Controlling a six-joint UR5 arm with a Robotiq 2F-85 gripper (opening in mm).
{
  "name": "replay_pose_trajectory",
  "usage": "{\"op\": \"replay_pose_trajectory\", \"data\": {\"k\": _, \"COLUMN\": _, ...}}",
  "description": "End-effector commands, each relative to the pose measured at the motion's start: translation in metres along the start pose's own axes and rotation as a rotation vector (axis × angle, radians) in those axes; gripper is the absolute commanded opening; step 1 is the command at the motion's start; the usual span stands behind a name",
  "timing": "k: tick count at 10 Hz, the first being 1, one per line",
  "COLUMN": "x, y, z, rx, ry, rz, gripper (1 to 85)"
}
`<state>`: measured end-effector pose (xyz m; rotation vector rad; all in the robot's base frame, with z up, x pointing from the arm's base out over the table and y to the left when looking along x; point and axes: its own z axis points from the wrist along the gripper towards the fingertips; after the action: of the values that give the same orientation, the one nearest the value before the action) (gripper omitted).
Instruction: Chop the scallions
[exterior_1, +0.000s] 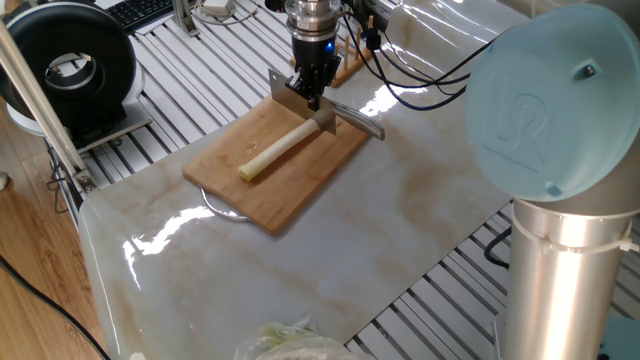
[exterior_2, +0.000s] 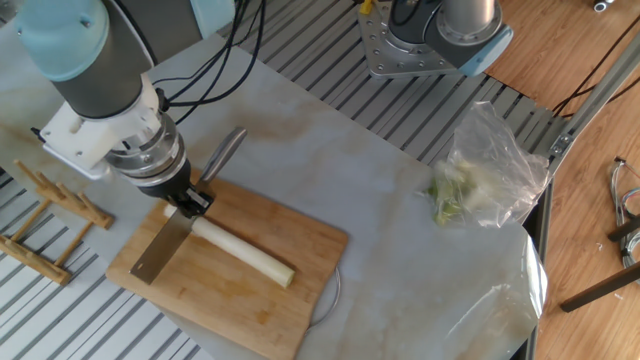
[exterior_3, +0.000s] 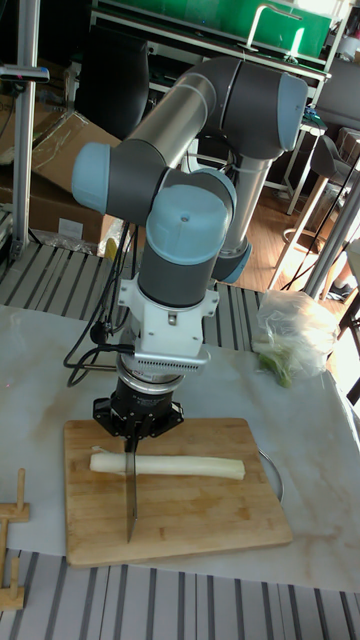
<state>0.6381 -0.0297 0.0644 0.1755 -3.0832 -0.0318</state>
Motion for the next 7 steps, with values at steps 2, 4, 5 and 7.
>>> {"op": "replay_pose_trajectory", "data": {"k": 2, "x": -0.002, "y": 0.000, "z": 0.010, "rx": -0.008, "ry": -0.023, "rz": 0.003, "gripper": 1.3}}
{"op": "replay_pose_trajectory", "data": {"k": 4, "x": 0.003, "y": -0.004, "z": 0.007, "rx": -0.007, "ry": -0.022, "rz": -0.007, "gripper": 1.3}}
{"op": "replay_pose_trajectory", "data": {"k": 5, "x": 0.004, "y": -0.005, "z": 0.006, "rx": -0.007, "ry": -0.022, "rz": -0.010, "gripper": 1.3}}
{"op": "replay_pose_trajectory", "data": {"k": 7, "x": 0.005, "y": -0.005, "z": -0.002, "rx": -0.005, "ry": -0.021, "rz": -0.016, "gripper": 1.3}}
